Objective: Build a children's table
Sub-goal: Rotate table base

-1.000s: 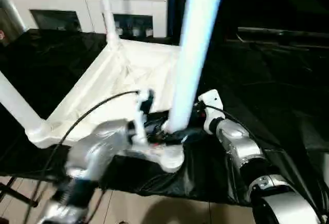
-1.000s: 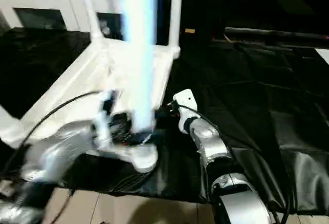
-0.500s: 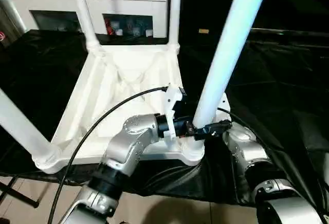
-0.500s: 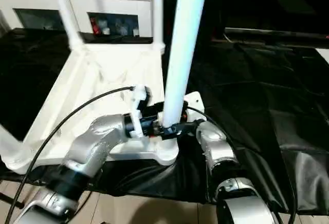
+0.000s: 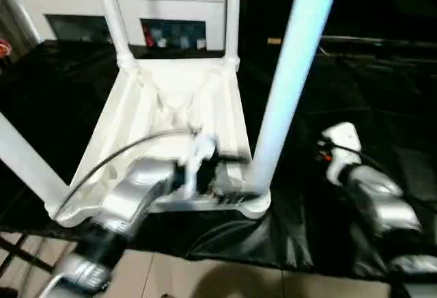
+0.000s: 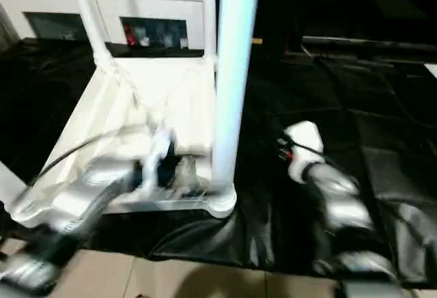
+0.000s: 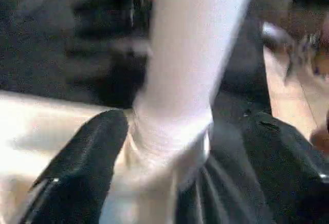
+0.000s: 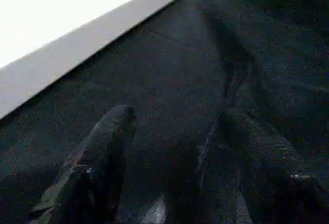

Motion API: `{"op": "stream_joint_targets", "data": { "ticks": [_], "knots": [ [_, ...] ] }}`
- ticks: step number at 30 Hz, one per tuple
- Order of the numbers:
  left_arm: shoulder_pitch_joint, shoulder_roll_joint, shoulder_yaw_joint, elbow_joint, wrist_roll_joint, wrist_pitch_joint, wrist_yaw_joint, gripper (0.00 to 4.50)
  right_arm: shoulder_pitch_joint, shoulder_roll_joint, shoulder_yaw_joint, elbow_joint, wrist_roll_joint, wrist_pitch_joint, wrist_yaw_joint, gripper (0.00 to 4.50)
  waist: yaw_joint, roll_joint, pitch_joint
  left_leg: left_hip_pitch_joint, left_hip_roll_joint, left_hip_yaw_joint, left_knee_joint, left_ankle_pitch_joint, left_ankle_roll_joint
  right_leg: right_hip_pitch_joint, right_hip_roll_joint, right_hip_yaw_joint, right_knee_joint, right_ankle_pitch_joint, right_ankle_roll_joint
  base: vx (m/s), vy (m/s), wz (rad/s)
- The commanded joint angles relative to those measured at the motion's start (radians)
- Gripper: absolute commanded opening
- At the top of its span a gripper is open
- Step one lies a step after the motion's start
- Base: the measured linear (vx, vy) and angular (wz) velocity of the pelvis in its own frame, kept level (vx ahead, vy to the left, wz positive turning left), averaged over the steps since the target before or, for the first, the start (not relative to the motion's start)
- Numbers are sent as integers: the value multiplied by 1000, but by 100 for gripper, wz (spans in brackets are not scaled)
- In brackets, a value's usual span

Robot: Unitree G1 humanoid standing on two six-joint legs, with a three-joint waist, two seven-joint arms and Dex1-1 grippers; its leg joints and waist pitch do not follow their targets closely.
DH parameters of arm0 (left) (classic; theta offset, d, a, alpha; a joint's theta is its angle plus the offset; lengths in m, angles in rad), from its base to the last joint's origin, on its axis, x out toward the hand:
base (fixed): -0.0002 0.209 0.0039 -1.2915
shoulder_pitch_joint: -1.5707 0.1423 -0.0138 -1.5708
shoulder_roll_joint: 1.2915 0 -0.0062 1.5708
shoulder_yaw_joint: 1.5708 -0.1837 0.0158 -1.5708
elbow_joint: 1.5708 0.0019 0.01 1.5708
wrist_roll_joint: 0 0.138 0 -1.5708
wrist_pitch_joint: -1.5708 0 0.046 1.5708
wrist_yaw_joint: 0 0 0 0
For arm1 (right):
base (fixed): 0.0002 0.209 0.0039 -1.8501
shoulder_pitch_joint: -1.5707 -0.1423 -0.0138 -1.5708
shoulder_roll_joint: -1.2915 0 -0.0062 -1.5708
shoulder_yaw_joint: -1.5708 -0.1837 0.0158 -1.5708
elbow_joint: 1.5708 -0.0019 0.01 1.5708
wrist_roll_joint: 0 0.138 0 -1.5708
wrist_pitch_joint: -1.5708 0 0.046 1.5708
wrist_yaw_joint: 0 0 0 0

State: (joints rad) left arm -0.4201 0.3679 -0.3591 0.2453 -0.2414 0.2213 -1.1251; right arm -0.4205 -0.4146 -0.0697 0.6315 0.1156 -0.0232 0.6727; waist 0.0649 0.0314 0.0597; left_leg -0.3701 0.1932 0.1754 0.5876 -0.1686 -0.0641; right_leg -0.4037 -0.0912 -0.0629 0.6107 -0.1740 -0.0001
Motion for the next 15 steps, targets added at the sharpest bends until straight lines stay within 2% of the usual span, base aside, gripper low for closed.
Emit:
{"op": "stream_joint_targets", "data": {
  "ticks": [1,2,3,6,7,10,11,13,15],
  "knots": [
    [-1,17,-15,-17,41,0,13,377,22,-18,11,-69,13,27,39,300,7,-4,-67,11,26,-3,-70,-305,37,50,-40,36,-82,-288,-215,0,0,0],
    [3,31,-17,-14,76,8,51,370,75,-49,34,-156,29,65,98,300,7,-4,-66,10,26,-4,-70,-310,37,51,-39,36,-83,-296,-211,0,0,0],
    [3,31,-17,-14,76,8,51,369,75,-49,34,-156,29,65,98,300,8,-7,-64,9,26,-4,-72,-314,37,52,-38,36,-85,-306,-204,0,0,0],
    [12,39,-14,-10,97,10,75,323,162,-97,78,-303,55,131,185,300,17,-8,-63,10,28,-6,-74,-315,41,49,-40,38,-89,-333,-182,0,0,0],
    [13,40,-14,-12,93,16,71,324,181,-107,87,-337,57,144,199,326,20,-8,-65,10,28,-6,-73,-312,41,49,-41,37,-89,-332,-181,0,0,0],
    [13,46,-15,-13,91,22,60,319,229,-134,106,-436,89,201,257,333,24,-11,-62,6,28,-7,-74,-316,43,47,-43,38,-91,-354,-174,0,0,0],
    [8,49,-19,-7,95,23,51,291,247,-150,110,-481,113,238,294,352,25,-12,-63,7,28,-8,-75,-318,43,48,-43,37,-91,-360,-173,0,0,0],
    [-2,61,-32,3,105,25,27,281,264,-166,112,-529,148,286,325,375,28,-6,-61,10,30,-9,-76,-337,38,44,-45,38,-94,-388,-166,0,0,0],
    [-8,68,-39,8,112,25,15,264,272,-176,114,-559,165,316,333,384,29,-9,-62,10,29,-11,-77,-337,35,44,-44,39,-94,-392,-159,0,0,0]
  ]
}}
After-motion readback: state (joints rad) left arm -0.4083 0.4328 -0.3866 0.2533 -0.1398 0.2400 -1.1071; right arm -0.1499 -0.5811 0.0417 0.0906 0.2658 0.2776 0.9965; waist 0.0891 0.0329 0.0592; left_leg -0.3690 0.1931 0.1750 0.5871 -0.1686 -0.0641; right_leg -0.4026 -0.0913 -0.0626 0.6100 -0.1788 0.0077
